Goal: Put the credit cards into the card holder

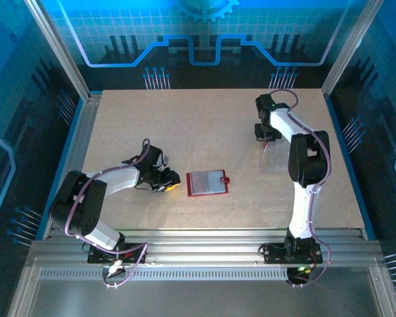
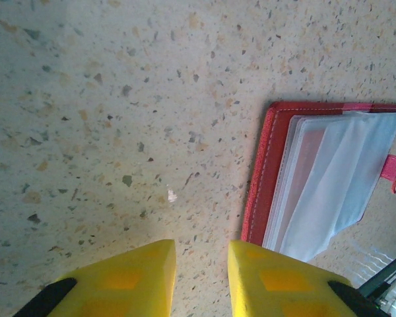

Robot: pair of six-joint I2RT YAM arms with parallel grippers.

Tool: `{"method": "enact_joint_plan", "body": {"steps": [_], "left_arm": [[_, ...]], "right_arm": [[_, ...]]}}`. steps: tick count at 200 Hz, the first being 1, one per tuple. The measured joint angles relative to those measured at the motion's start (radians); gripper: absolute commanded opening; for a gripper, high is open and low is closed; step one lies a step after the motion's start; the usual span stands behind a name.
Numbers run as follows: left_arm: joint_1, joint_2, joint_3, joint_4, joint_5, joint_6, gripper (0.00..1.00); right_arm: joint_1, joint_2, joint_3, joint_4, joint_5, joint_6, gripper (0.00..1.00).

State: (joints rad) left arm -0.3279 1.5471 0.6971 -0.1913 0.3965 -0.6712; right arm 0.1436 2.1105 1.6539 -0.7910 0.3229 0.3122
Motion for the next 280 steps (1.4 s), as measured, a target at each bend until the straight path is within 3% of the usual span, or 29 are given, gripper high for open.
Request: {"method": "enact_joint_plan", "body": {"steps": [80,153,190,221,280], "left_arm": [[0.0,0.0,0.0,0.0,0.0,0.0,0.28],[-0.038,0.0,0.089,-0.045,-0.011,0.0,0.27],[-0.064,0.007,0.177,-0.047,-0.012,-0.011,0.14],[-0.093,0.096,0.27,-0.015,0.022,-0.041,0.06],[-0.148,0.354,0.449,0.119,0.129,-0.165,0.05]], "right_arm": [[0.072,-0.07,-0.103,0.083,-0.13,-0.026,0.1],[0.209,-0.132,-0.177,0.093,-0.245,-0.026,0.25],[0.209,-0.141,-0.183,0.089,-0.338,-0.026,0.25],[0.207,-0.141,-0.193,0.081,-0.422,-0.026,0.24],[0.194,-0.139,-0.193,0.066,-0.482,-0.03,0.23]]}}
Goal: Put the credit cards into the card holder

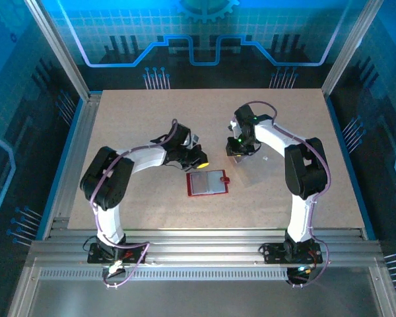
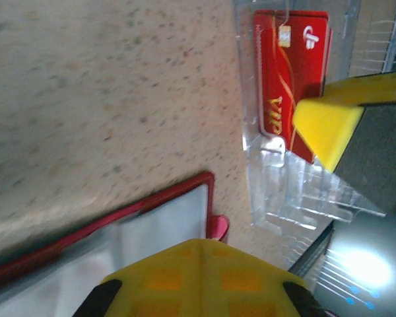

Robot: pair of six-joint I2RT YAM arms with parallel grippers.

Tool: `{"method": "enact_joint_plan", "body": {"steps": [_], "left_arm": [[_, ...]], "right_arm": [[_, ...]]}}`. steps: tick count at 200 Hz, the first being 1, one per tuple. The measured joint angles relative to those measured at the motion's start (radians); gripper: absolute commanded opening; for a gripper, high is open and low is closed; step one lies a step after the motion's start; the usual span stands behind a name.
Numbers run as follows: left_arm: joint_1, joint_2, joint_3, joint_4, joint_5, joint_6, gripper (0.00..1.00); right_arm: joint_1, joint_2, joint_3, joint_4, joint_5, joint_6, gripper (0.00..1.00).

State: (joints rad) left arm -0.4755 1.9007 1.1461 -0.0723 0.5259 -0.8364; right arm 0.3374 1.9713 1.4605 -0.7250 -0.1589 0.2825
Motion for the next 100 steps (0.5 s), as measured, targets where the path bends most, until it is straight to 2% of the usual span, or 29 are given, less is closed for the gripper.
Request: {"method": "enact_joint_plan", "body": {"steps": [100], "left_arm": [[-0.025,0.159,0.166,0.059,0.052,-0.056,0.06]], "right_arm": [[-0.031,0.0,0.0,-0.008,-0.093,-0.003,0.24]]}}
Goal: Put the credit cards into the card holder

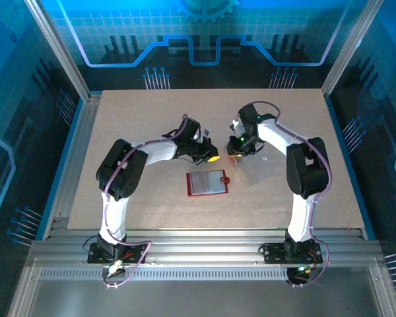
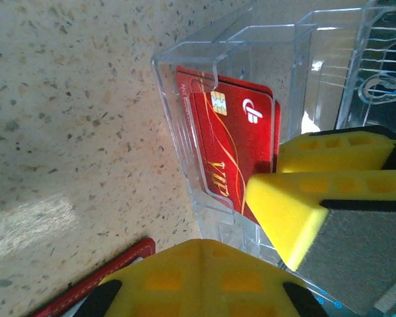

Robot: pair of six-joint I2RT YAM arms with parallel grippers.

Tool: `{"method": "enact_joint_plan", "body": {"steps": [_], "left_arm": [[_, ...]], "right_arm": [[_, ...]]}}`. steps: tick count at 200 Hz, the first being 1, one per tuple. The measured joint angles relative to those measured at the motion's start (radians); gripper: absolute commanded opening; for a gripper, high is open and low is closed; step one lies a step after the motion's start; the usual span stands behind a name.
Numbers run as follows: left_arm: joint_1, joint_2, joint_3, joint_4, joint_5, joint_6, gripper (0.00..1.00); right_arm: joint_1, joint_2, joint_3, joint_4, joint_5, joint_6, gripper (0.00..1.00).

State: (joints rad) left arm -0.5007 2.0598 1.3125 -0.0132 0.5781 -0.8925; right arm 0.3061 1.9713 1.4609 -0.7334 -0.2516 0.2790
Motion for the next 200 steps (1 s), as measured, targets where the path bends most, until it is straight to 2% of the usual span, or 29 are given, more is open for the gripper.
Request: {"method": "enact_joint_plan", "body": {"steps": [79,200], "left_arm": [[-0.026,0.15,0.139,0.026,0.032,-0.034,0.06],[-0.026,0.227,0.158,0.14,0.057,-0.128,0.07]], "right_arm": [[-0.015,0.0,0.003,-0.011,-0.064,0.0,0.26],[-0.032,0.022,0.012,-0.014,-0.109,0.0,0.25]]}}
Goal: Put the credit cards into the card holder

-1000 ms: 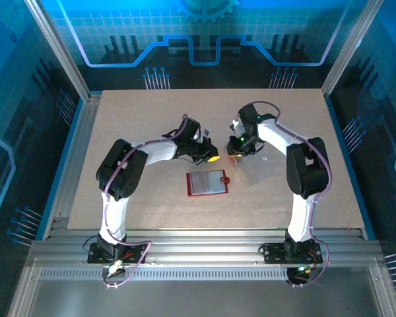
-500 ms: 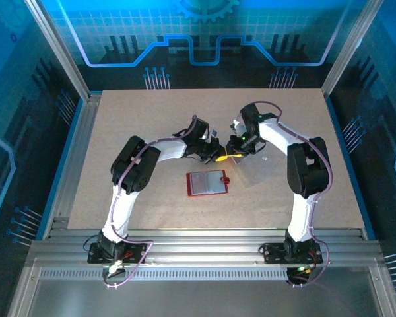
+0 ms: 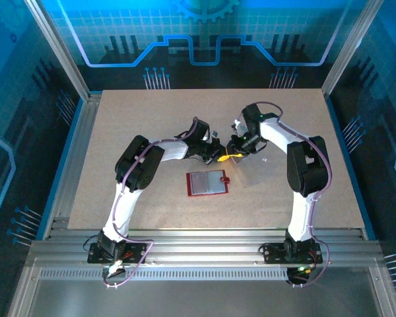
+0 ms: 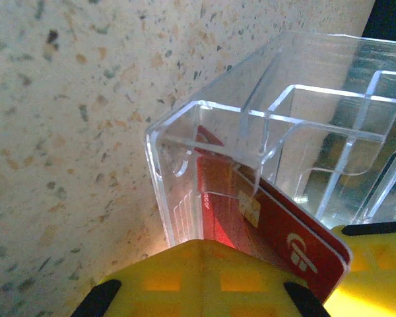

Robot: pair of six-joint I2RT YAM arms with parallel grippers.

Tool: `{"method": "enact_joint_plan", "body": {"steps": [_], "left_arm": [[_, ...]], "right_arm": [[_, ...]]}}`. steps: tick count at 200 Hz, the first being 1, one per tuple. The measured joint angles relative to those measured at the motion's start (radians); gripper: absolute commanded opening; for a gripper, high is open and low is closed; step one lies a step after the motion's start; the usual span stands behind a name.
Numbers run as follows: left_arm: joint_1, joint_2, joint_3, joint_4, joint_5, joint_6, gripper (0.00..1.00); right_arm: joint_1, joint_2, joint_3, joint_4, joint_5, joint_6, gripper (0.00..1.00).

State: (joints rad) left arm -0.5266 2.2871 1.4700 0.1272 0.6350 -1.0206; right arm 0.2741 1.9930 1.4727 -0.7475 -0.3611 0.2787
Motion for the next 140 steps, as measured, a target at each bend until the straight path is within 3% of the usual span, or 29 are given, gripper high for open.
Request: {"method": "enact_joint_plan", "body": {"steps": [80,140], "left_arm": [[0.0,0.009,0.0,0.021,-0.002,-0.01,0.07],[-0.001,0.016,0.0,0.029,-0.006,-0.01,0.07]], "right_arm": [[-0.005,0.0,0.001,0.0,-0.068,0.0,0.24],[-0.005,0.0,0.001,-0.001,-0.074,0.001,0.17]]}}
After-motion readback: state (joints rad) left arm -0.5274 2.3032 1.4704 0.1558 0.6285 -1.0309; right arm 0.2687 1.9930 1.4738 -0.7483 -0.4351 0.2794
